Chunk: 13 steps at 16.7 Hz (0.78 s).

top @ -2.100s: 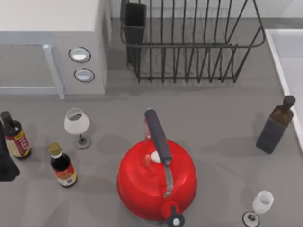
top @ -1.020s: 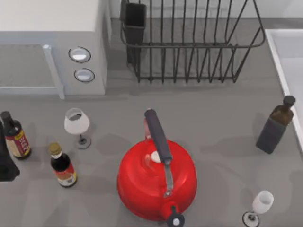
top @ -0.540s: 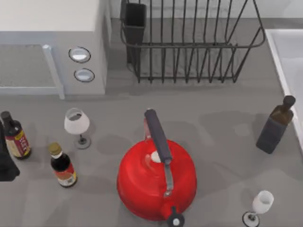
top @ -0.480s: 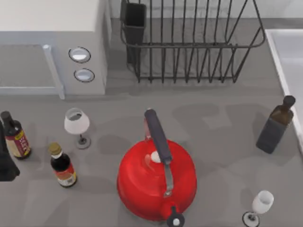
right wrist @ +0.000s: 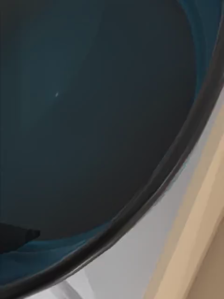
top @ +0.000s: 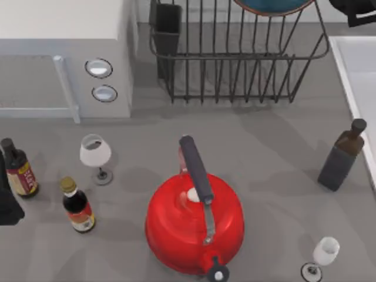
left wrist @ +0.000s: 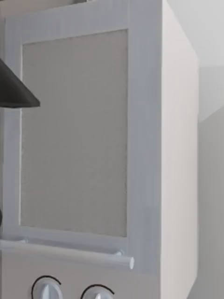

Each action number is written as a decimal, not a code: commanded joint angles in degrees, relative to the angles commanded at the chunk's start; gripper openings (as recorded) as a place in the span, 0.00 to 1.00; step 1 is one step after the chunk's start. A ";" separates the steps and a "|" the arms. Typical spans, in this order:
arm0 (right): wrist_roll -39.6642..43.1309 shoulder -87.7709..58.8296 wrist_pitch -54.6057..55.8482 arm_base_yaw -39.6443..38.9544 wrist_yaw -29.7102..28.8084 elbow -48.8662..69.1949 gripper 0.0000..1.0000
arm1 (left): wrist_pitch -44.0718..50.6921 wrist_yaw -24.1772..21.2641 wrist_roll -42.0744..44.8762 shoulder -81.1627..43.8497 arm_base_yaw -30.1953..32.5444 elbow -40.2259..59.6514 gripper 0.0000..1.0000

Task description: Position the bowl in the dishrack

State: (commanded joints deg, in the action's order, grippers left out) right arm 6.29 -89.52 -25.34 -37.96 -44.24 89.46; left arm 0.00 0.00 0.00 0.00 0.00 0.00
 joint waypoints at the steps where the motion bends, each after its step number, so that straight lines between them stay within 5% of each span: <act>1: -1.84 1.16 4.55 -4.68 -2.95 -1.14 0.00 | 0.00 0.00 0.00 0.00 0.00 0.00 1.00; 7: -7.79 6.46 22.57 -20.52 -15.46 -6.53 0.00 | 0.00 0.00 0.00 0.00 0.00 0.00 1.00; 13: -8.16 6.71 23.85 -21.29 -16.34 -6.88 0.00 | 0.00 0.00 0.00 0.00 0.00 0.00 1.00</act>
State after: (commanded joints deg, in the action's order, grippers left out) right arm -1.87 -82.81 -1.49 -59.25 -60.58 82.57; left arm 0.00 0.00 0.00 0.00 0.00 0.00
